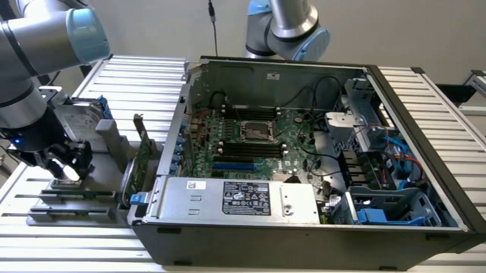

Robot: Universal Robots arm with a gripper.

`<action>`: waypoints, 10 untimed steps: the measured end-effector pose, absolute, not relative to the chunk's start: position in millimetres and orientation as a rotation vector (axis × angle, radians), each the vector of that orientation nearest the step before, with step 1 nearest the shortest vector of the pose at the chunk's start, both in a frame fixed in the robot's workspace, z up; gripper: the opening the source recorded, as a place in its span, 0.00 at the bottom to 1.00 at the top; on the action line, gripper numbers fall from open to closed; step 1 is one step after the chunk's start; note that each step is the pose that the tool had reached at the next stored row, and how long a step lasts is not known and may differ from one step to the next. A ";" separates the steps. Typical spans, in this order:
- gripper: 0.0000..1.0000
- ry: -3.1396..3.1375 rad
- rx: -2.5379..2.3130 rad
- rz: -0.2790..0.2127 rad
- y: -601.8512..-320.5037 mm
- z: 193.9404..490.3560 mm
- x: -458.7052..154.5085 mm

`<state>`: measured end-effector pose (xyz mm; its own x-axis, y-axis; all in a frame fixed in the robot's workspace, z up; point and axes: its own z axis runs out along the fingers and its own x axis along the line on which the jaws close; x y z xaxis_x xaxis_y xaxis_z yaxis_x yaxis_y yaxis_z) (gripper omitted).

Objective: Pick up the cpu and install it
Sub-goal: 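Pick up the cpu and move it towards the insertion slot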

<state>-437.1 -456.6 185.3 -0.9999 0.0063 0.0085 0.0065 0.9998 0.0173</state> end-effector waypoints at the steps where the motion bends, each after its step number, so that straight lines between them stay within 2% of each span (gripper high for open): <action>1: 0.60 -3.133 -0.010 -0.027 -456.6 185.3 -437.1; 2: 0.55 -3.133 -0.010 -0.027 -456.6 185.3 -437.1; 10: 0.55 -3.133 -0.010 -0.028 -456.5 185.3 -437.1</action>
<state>-437.1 -456.5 185.3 -0.9999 0.0062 0.0085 0.0064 0.9998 0.0177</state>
